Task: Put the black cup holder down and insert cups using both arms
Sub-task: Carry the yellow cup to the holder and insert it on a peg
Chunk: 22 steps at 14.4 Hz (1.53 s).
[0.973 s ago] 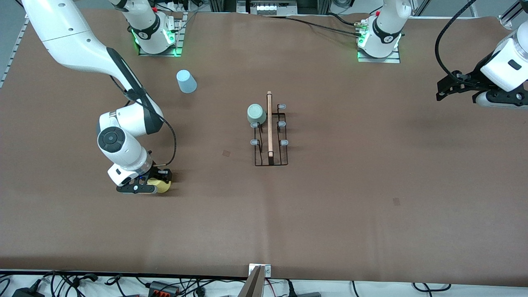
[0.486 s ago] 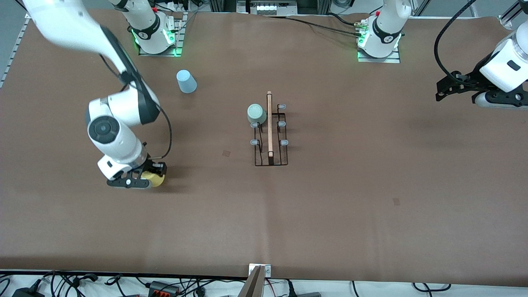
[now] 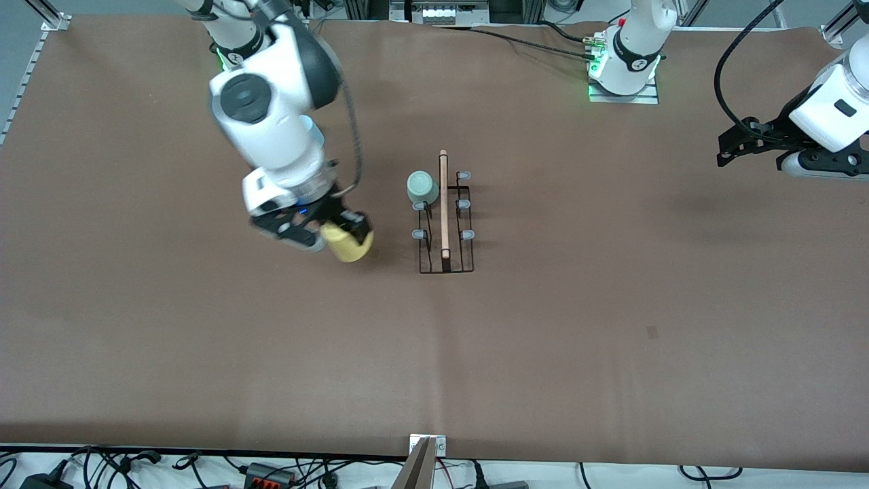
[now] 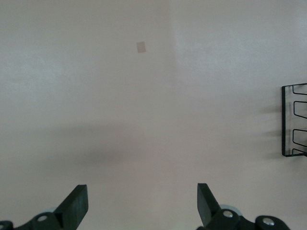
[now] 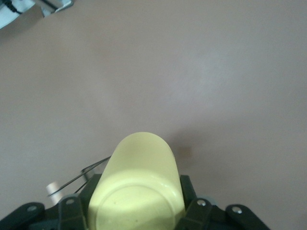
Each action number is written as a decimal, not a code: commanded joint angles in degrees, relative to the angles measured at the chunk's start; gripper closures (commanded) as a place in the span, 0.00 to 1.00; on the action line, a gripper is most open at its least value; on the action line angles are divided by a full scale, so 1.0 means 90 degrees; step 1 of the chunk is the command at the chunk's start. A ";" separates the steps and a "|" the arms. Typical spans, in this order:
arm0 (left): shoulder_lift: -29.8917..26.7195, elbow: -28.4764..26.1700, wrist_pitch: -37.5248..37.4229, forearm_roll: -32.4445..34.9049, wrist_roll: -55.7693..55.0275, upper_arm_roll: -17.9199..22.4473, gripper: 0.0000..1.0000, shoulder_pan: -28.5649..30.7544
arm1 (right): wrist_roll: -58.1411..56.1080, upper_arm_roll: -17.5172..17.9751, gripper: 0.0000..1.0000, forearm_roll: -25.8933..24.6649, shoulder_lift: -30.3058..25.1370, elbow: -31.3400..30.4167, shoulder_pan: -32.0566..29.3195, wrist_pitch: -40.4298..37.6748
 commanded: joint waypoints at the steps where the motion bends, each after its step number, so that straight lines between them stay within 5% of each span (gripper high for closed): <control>1: 0.0078 0.0204 -0.0165 -0.0134 -0.0029 -0.0011 0.00 0.0012 | 0.0475 -0.0055 0.94 0.0099 0.0497 0.0251 0.0453 0.0386; 4: 0.0078 0.0204 -0.0165 -0.0134 -0.0029 -0.0011 0.00 0.0011 | 0.0895 -0.0045 0.94 -0.0340 0.0859 0.0261 0.0708 0.0789; 10: 0.0078 0.0204 -0.0165 -0.0134 -0.0029 -0.0001 0.00 0.0002 | 0.0740 -0.0036 0.91 -0.0341 0.1104 0.0261 0.0748 0.1014; 12: 0.0078 0.0204 -0.0185 -0.0134 -0.0029 -0.0001 0.00 0.0002 | 0.0759 -0.0036 0.64 -0.0331 0.1143 0.0261 0.0748 0.1023; 15: 0.0078 0.0204 -0.0234 -0.0134 -0.0019 -0.0001 0.00 0.0002 | 0.0798 -0.0045 0.00 -0.0283 0.1202 0.0329 0.0748 0.1033; 18: 0.0078 0.0204 -0.0234 -0.0134 -0.0019 -0.0011 0.00 0.0002 | 0.0701 -0.0055 0.00 -0.0205 0.0930 0.0427 0.0563 0.0616; 22: 0.0078 0.0204 -0.0234 -0.0134 -0.0019 -0.0001 0.00 0.0002 | -0.0232 -0.0045 0.00 -0.0146 -0.0182 0.0359 -0.0391 -0.1323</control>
